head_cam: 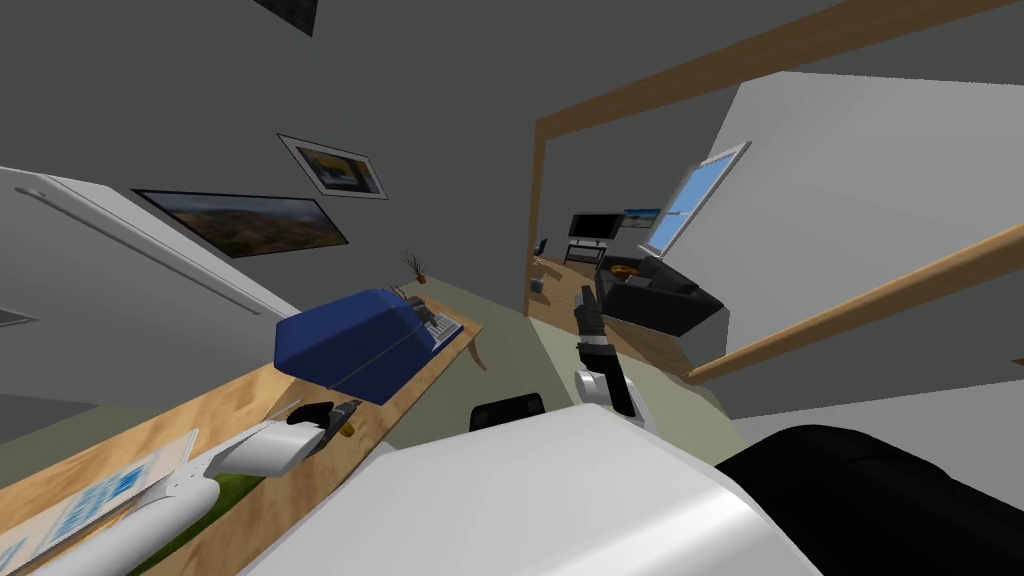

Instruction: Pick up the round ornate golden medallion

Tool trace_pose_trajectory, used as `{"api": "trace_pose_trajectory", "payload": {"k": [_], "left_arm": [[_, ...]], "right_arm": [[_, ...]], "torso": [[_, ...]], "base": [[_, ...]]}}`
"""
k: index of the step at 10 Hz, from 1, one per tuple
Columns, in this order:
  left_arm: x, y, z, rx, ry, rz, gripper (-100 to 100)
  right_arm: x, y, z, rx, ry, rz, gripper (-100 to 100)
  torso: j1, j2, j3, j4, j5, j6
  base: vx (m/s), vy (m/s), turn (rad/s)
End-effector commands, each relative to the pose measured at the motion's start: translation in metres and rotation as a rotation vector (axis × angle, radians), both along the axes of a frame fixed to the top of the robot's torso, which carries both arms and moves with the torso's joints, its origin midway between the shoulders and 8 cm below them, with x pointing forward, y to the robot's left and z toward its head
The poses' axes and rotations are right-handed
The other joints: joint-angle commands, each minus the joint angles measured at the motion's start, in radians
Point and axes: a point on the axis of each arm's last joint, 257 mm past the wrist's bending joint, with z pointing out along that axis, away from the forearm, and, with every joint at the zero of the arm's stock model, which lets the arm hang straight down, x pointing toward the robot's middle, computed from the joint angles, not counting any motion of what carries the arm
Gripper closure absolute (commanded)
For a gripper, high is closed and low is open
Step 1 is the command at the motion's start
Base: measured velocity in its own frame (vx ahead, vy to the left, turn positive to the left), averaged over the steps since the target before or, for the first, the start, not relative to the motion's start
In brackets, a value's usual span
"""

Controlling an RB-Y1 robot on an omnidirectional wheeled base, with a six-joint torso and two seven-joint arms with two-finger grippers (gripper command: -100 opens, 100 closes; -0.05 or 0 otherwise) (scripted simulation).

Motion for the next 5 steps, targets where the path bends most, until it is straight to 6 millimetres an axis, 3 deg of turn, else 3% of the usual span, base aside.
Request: {"api": "trace_pose_trajectory", "payload": {"k": [1,2,3,5], "left_arm": [[-0.0036,-0.0010,-0.0096,0.000,-0.002,0.003,-100],[-0.0023,-0.0014,-0.0054,0.000,-0.001,0.002,-100],[-0.0024,-0.0015,-0.0059,0.000,-0.002,0.002,100],[-0.0034,-0.0007,-0.0059,0.002,0.001,0.002,100]], "right_arm": [[0.0000,0.0000,0.0000,0.000,0.000,0.000,0],[0.0000,0.0000,0.0000,0.000,0.000,0.000,0],[0.0000,0.0000,0.0000,0.000,0.000,0.000,0],[0.0000,0.0000,0.0000,0.000,0.000,0.000,0]], "torso": [[0.000,0.000,0.000,0.000,0.000,0.000],[0.000,0.000,0.000,0.000,0.000,0.000],[-0.001,0.001,0.000,0.000,0.000,0.000],[-0.003,0.001,0.001,0.001,0.000,0.000]], "base": [[0.020,0.047,-0.031],[0.008,0.019,-0.007],[0.000,0.000,0.000],[0.000,0.000,-0.005]]}}
